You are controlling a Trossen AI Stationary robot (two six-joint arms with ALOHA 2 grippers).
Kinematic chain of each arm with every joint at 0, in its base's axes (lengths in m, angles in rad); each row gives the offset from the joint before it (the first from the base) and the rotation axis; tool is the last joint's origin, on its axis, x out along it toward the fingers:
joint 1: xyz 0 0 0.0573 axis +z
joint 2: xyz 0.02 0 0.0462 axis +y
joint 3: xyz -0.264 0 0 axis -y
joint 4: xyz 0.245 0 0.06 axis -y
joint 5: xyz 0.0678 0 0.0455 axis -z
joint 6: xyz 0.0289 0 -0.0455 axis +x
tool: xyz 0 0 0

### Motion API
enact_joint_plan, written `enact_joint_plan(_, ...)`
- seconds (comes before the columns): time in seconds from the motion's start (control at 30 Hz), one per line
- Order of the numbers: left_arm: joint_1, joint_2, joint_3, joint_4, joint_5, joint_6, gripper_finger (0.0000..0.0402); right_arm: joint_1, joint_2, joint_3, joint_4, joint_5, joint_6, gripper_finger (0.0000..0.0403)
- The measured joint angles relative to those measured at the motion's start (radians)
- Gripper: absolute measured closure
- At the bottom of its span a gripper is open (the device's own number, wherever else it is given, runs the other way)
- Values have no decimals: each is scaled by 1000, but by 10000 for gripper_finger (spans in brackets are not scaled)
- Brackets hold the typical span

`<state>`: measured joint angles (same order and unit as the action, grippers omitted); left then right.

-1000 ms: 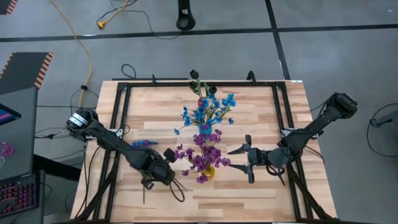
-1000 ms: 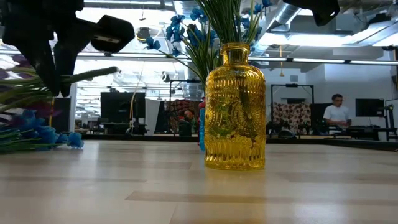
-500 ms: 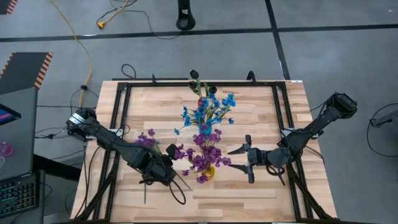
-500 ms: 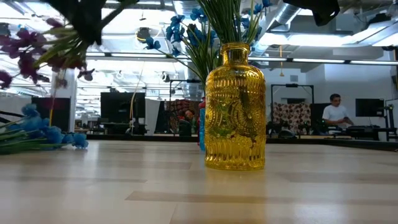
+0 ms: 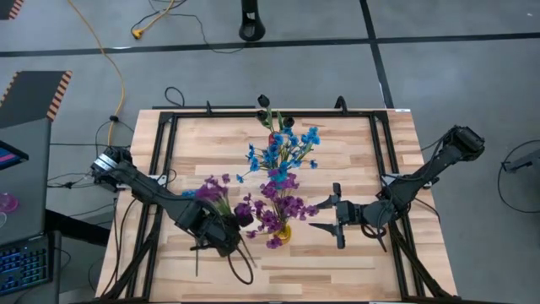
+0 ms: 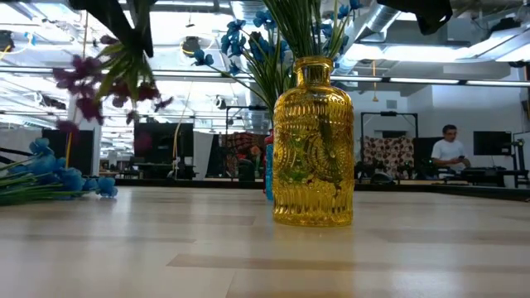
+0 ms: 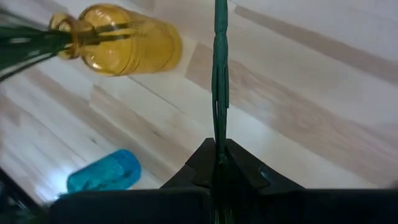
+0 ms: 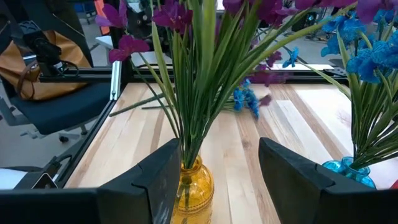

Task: Sort flowers into vase by color
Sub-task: Put the violet flower into the yellow crystal vase

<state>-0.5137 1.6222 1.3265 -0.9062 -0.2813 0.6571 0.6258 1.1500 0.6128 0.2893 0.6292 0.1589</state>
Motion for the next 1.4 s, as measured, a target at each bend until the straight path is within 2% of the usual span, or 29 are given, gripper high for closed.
enact_joint_plan(0.1,1,1,-27,27,-4,38,395,0,0,0,-1,0,0,161)
enact_joint_plan(0.47,1,2,-139,64,11,7,395,0,0,0,0,0,0,161)
enact_joint_plan(0.8,-3,2,-253,101,8,275,395,0,0,0,1,0,0,161)
enact_joint_plan(1.0,-10,2,-323,206,-15,340,395,0,0,0,1,0,0,161)
enact_joint_plan(1.2,-9,2,-336,319,-46,237,384,0,0,0,1,0,0,161)
enact_joint_plan(1.4,-8,2,-336,354,-44,140,355,0,0,0,1,0,0,161)
